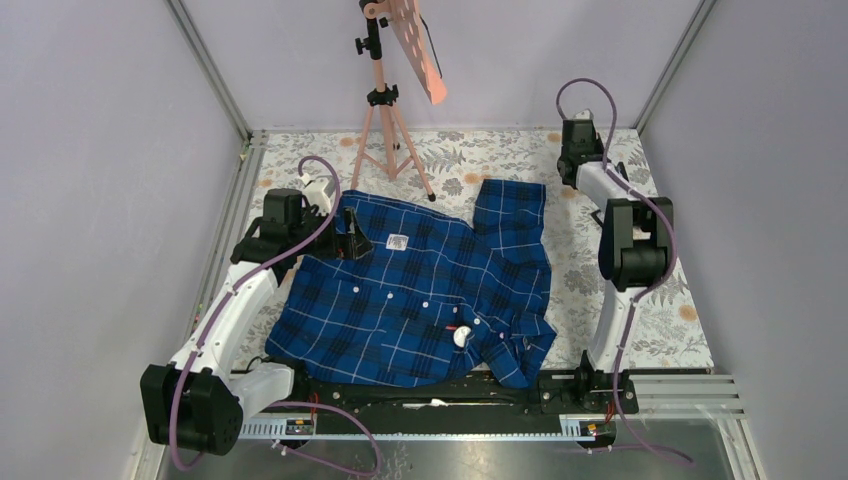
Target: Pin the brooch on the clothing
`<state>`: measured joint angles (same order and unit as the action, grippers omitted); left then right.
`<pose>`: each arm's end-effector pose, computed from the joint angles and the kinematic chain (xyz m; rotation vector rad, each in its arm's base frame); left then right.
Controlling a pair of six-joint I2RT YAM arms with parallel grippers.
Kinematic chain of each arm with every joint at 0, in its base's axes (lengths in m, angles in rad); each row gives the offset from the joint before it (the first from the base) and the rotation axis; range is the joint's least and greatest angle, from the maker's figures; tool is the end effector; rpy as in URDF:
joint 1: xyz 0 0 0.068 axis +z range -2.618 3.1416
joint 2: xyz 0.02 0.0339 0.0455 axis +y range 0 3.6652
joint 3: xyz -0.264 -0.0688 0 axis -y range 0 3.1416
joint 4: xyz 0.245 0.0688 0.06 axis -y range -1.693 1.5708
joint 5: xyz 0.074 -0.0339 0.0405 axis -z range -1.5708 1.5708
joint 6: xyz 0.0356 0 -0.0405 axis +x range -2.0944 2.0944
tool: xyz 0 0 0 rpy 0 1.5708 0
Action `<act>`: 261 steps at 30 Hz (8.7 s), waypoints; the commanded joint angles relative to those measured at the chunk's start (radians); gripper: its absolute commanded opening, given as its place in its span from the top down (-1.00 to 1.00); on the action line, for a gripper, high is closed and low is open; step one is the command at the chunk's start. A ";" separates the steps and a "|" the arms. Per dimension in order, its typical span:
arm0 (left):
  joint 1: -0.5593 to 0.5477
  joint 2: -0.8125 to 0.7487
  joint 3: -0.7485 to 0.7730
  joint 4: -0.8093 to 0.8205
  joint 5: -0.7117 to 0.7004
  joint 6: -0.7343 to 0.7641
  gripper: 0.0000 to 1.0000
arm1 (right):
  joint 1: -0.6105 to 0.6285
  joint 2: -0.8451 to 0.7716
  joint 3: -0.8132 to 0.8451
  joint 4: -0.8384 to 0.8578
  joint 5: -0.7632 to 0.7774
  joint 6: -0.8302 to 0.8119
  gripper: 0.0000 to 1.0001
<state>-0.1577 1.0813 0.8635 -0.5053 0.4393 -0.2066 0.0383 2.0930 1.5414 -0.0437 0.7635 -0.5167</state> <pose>0.2225 -0.0507 0.2819 0.1750 2.2996 -0.6914 0.4749 -0.0064 0.2091 -0.1472 2.1719 -1.0980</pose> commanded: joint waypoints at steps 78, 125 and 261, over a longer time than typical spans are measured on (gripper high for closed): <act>-0.683 -0.200 -0.375 0.799 0.109 -0.477 1.00 | 0.638 -1.010 -0.761 -0.038 -1.521 0.970 -0.25; -0.682 -0.322 -0.496 1.011 -0.151 -0.638 1.00 | 0.636 -0.969 -1.055 0.869 -1.485 1.490 0.59; -0.634 0.036 -0.381 0.990 -0.257 -0.535 1.00 | 0.657 -0.932 -0.833 -0.299 -0.678 1.115 -0.06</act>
<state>-0.7803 1.0893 0.3988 0.3912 0.2047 -0.7765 0.6735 1.1316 0.6907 -0.3363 0.0376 0.5900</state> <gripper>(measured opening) 0.024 0.534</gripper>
